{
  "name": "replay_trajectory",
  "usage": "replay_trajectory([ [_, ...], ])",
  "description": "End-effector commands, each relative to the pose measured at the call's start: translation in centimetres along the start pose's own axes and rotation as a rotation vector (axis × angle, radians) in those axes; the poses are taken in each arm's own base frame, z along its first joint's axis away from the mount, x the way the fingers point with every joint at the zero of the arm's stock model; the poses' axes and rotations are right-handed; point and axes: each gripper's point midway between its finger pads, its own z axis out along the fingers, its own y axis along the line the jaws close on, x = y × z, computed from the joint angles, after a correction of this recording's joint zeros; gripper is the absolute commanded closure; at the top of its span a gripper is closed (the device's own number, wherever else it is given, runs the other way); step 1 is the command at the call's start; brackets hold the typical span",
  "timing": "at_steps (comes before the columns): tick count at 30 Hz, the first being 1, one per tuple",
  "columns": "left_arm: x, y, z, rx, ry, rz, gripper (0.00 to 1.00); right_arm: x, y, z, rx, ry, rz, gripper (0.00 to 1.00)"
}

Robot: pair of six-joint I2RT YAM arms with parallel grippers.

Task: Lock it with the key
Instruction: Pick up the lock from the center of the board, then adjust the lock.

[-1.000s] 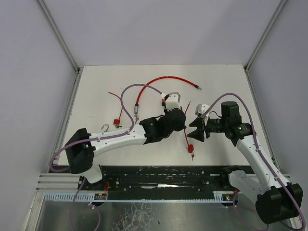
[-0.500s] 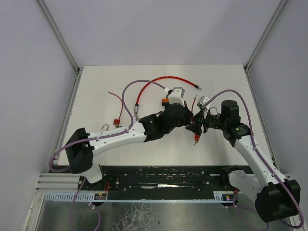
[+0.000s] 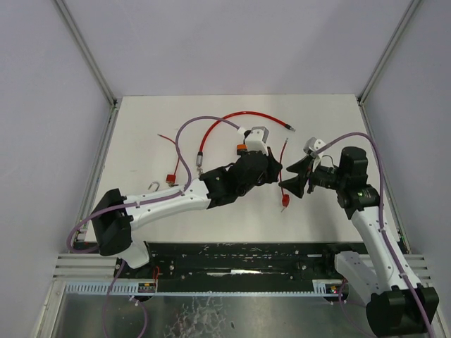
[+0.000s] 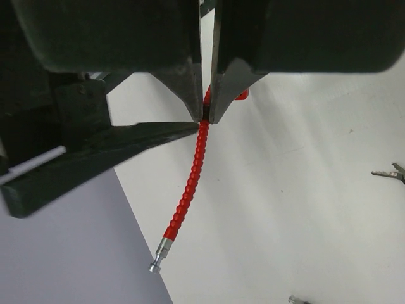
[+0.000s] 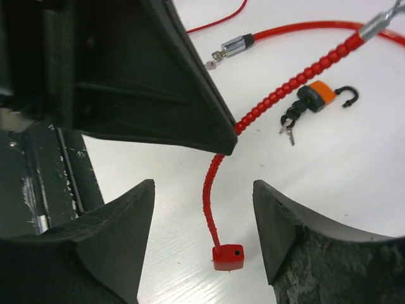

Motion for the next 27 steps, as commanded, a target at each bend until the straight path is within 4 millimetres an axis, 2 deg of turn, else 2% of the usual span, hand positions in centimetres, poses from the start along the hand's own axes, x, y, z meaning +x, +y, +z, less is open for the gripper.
replay_trajectory([
  [1,-2.9,-2.8,-1.1,0.121,-0.074,-0.03,1.0,0.1,-0.5,0.9,-0.024,-0.02,0.09,0.31],
  [6,-2.9,-3.6,-1.3,0.164,-0.067,-0.038,1.0,0.4,-1.1,1.3,-0.009,-0.038,0.108,0.37],
  [8,-2.9,-3.7,-1.3,0.168,-0.065,-0.038,1.0,0.5,-1.4,1.4,0.003,-0.042,0.11,0.43],
  [12,-2.9,-4.0,-1.2,0.178,-0.067,-0.039,1.0,0.0,0.2,1.4,-0.09,-0.064,0.097,0.7],
  [15,-2.9,-4.2,-1.1,0.191,-0.063,-0.04,1.0,-0.5,0.8,1.2,-0.12,-0.075,0.073,0.95],
  [16,-2.8,-4.3,-1.2,0.196,-0.062,-0.04,0.98,-0.5,0.9,1.1,-0.123,-0.07,0.066,0.99],
  [17,-3.0,-4.4,-1.3,0.199,-0.066,-0.042,0.91,-0.7,1.1,1.0,-0.128,-0.069,0.063,1.0],
  [18,-3.2,-4.3,-1.5,0.199,-0.073,-0.043,0.8,-0.8,1.0,0.8,-0.124,-0.069,0.061,1.0],
  [22,-4.3,-3.8,-3.5,0.232,-0.127,-0.027,0.18,-1.5,1.0,-0.1,-0.121,-0.078,0.077,1.0],
  [23,-4.3,-3.6,-4.2,0.256,-0.143,0.008,0.12,-1.8,1.0,-0.5,-0.118,-0.083,0.08,1.0],
  [25,-3.9,-3.3,-6.0,0.326,-0.161,0.078,0.08,-2.2,1.1,-1.1,-0.117,-0.092,0.095,1.0],
  [27,-2.6,-2.6,-7.8,0.41,-0.165,0.147,0.05,-2.8,1.1,-1.9,-0.104,-0.105,0.11,1.0],
])
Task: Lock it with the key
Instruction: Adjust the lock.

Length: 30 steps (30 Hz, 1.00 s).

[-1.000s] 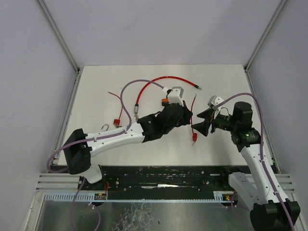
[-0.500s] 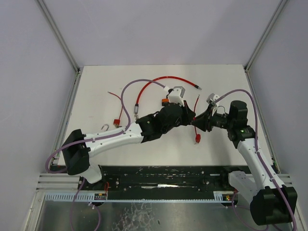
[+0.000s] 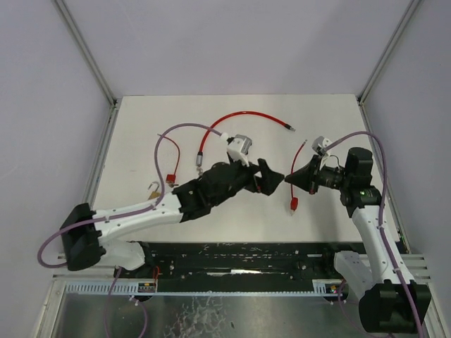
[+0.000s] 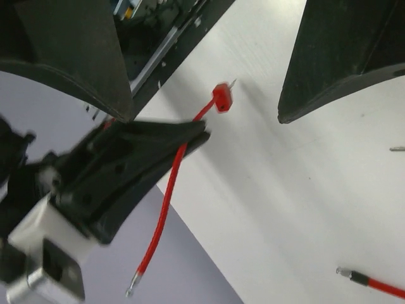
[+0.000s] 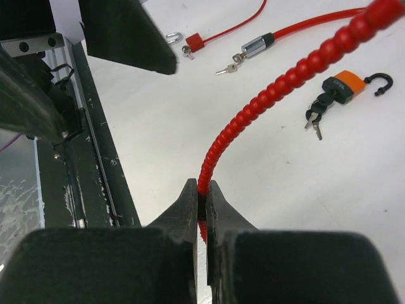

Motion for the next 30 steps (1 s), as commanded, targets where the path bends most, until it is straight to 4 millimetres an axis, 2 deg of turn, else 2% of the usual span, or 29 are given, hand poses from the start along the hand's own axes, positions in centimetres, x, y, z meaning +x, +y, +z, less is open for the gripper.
replay_trajectory([
  [1,-0.8,-1.8,-4.2,0.264,-0.106,0.163,0.05,-3.7,1.8,-1.8,-0.034,-0.07,-0.059,1.0],
  [5,3.0,-1.6,-7.9,0.497,-0.137,0.306,0.05,-4.3,3.1,-2.4,-0.077,-0.098,-0.067,1.0],
  [7,4.3,-1.4,-8.7,0.567,-0.174,0.357,0.05,-4.3,3.6,-2.5,-0.1,-0.103,-0.07,1.0],
  [9,4.5,-1.3,-8.8,0.595,-0.225,0.379,0.06,-4.3,4.1,-2.5,-0.131,-0.105,-0.066,1.0],
  [11,4.8,-1.2,-8.2,0.593,-0.252,0.375,0.08,-4.3,4.2,-2.5,-0.135,-0.108,-0.061,1.0],
  [12,5.7,-1.1,-7.5,0.589,-0.242,0.383,0.09,-4.3,4.2,-2.5,-0.133,-0.108,-0.057,1.0],
  [16,6.6,-2.3,-5.2,0.555,-0.267,0.376,0.14,-4.1,3.9,-2.4,-0.128,-0.105,-0.046,1.0],
  [19,7.7,-2.4,-3.5,0.505,-0.274,0.35,0.17,-4.0,3.7,-2.3,-0.124,-0.104,-0.039,1.0],
  [24,8.9,-1.9,-0.3,0.419,-0.258,0.28,0.3,-3.8,3.6,-2.3,-0.124,-0.101,-0.026,1.0],
  [28,9.4,-1.1,1.5,0.347,-0.243,0.243,0.34,-3.7,3.4,-2.2,-0.123,-0.1,-0.019,1.0],
  [30,9.4,-1.3,1.9,0.346,-0.24,0.244,0.36,-3.6,3.4,-2.2,-0.123,-0.099,-0.014,1.0],
])
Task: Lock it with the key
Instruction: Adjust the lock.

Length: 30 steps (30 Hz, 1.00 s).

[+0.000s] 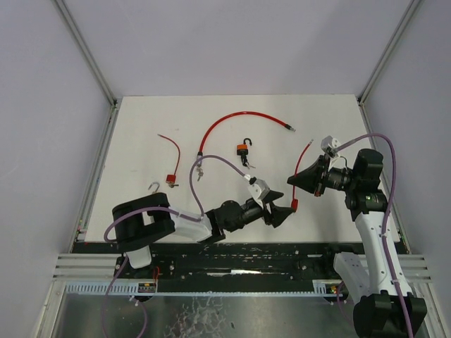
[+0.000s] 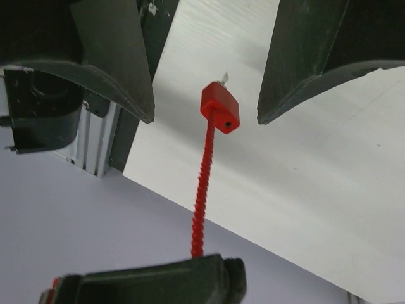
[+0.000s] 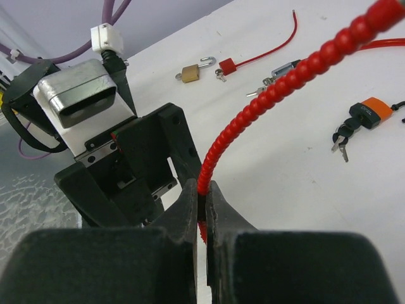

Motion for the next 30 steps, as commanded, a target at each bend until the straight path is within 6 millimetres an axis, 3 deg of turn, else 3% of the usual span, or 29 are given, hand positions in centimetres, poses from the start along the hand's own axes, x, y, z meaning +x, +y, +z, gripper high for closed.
replay_trajectory([
  [1,-2.8,0.4,1.6,-0.053,-0.104,-0.039,0.37,-0.8,0.4,0.0,-0.034,-0.015,-0.03,1.0],
  [8,-2.2,0.5,3.3,-0.084,-0.044,-0.026,0.48,-0.6,0.2,0.1,-0.035,-0.011,-0.009,1.0],
  [15,-1.9,1.4,3.7,-0.107,-0.024,-0.03,0.62,-0.4,0.0,0.1,-0.039,-0.01,0.003,1.0],
  [26,-3.3,0.9,3.8,-0.016,-0.015,-0.05,0.99,-0.2,-0.3,0.2,-0.031,-0.008,0.011,1.0],
  [28,-3.5,0.8,3.8,-0.004,-0.014,-0.054,1.0,-0.1,-0.4,0.2,-0.025,-0.007,0.015,0.94],
  [30,-3.7,0.8,3.5,0.007,-0.014,-0.06,1.0,0.0,-0.8,0.2,-0.002,-0.004,0.022,0.8],
])
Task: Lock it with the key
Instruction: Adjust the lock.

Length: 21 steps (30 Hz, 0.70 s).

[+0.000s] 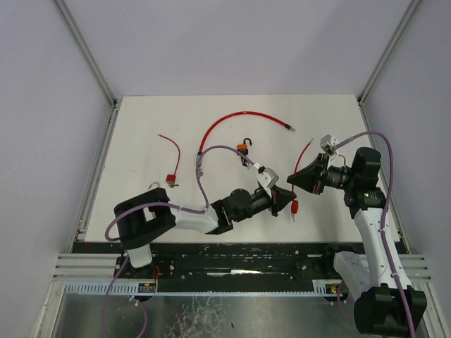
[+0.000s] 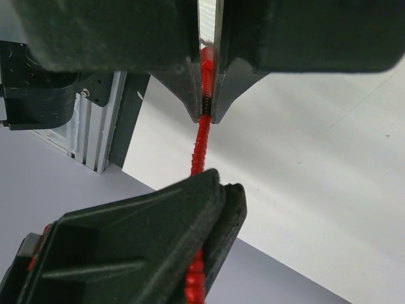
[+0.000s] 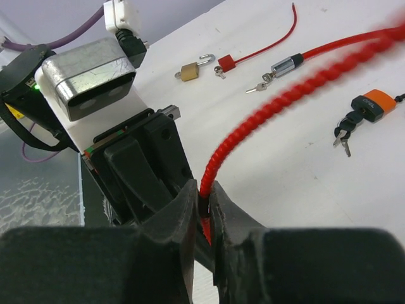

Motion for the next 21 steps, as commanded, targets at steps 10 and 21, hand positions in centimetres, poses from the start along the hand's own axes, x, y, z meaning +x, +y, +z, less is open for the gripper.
replay_trajectory([
  [10,-4.7,0.2,-3.2,0.111,0.099,-0.144,1.0,-0.1,-0.4,-1.7,0.154,0.104,-0.2,0.41],
  [21,-5.6,1.1,-8.0,0.146,0.394,-0.205,1.0,0.6,3.6,-2.6,0.033,0.132,-0.532,0.39],
])
